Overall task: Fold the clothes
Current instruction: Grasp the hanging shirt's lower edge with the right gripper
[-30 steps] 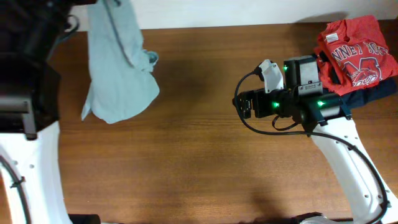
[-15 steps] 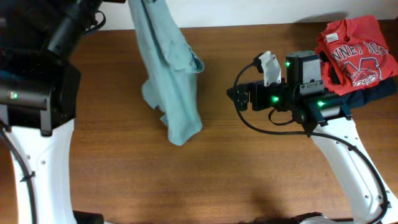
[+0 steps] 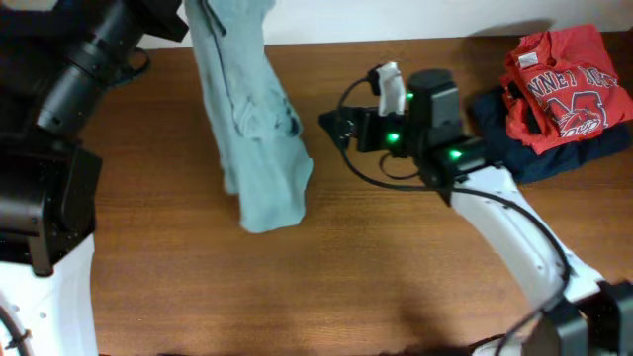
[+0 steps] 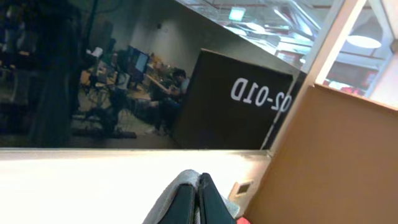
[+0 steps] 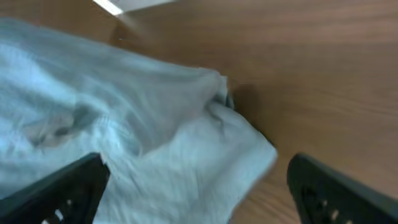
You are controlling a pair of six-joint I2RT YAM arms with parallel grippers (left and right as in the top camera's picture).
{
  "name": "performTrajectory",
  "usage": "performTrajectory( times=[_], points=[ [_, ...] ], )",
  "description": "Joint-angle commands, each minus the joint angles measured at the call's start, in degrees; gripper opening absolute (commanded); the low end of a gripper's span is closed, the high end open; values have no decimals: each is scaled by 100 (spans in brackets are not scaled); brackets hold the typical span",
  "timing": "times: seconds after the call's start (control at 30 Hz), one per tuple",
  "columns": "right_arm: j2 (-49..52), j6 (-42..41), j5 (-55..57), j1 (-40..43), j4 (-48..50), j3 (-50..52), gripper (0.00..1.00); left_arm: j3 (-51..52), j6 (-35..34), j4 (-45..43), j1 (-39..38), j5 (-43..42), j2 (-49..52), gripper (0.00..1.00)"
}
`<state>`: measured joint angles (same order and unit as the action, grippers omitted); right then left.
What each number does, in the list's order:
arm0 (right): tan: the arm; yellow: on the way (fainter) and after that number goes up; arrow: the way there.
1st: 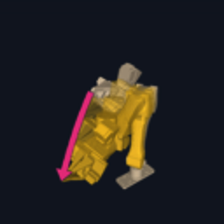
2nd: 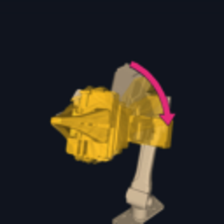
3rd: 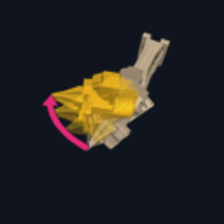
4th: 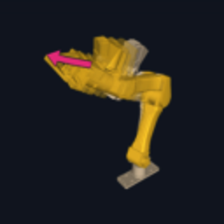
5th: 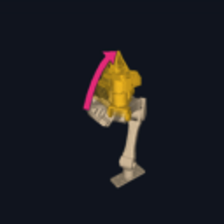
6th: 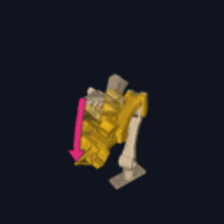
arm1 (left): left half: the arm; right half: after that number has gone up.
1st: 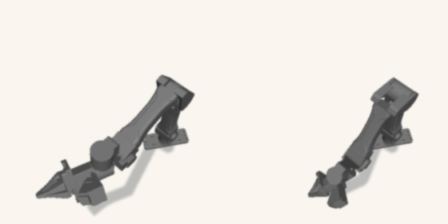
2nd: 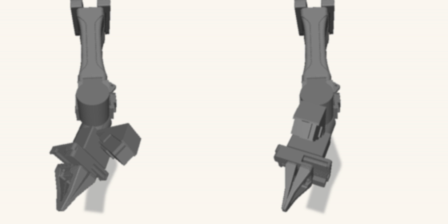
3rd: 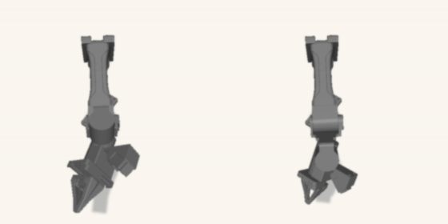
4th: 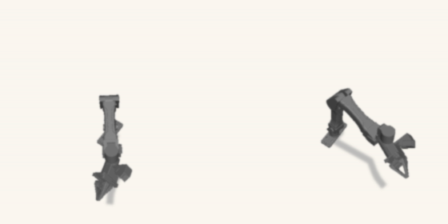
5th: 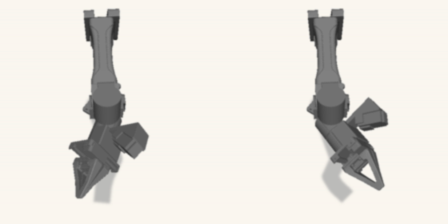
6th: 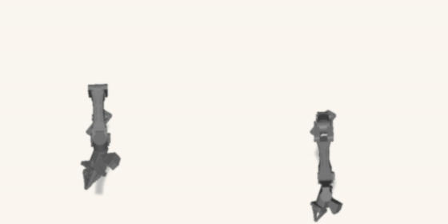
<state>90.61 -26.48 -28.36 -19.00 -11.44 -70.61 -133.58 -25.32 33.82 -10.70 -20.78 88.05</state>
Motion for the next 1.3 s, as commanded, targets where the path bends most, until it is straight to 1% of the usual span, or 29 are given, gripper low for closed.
performTrajectory(
  times=[0.0, 0.13, 0.23, 0.3, 0.43, 0.63, 0.8, 1.0, 1.07, 1.13, 1.2, 1.27],
  points=[
    [262, -566, 157, -188, 306, -98, 91, -101, 48, 11, -2, -332, -66, 1],
    [321, -704, 164, -361, 275, -98, 83, -101, 55, 39, -2, -297, -66, 1],
    [260, -702, 157, -448, 105, -98, 83, -98, 144, 227, -2, 52, -66, 1],
    [225, -695, 155, -498, 33, -98, 84, -98, 186, 354, -2, 131, -57, 1],
    [234, -684, 212, -667, 31, -98, 84, -98, 184, 437, -2, 127, -31, 1],
    [247, -684, 966, -988, 79, -98, 84, -98, 181, 439, -2, -31, -33, 1],
    [299, -686, 1314, -1060, 170, -98, 84, -98, 181, 450, -2, -125, -33, 1],
    [656, -828, 1534, -1215, 570, -98, 82, -98, 181, 470, -2, -304, -35, 0],
    [848, -861, 1580, -1270, 730, -98, 80, -98, 181, 487, -2, -304, -35, 1],
    [1012, -981, 1670, -1287, 802, -98, 76, -98, 184, 527, -2, -299, -35, 1],
    [1123, -1029, 1687, -1285, 798, -98, 67, -98, 188, 564, -2, -297, -39, 1],
    [1156, -1025, 1733, -1274, 743, -98, 54, -98, 282, 592, -2, -275, -39, 1]
  ],
)
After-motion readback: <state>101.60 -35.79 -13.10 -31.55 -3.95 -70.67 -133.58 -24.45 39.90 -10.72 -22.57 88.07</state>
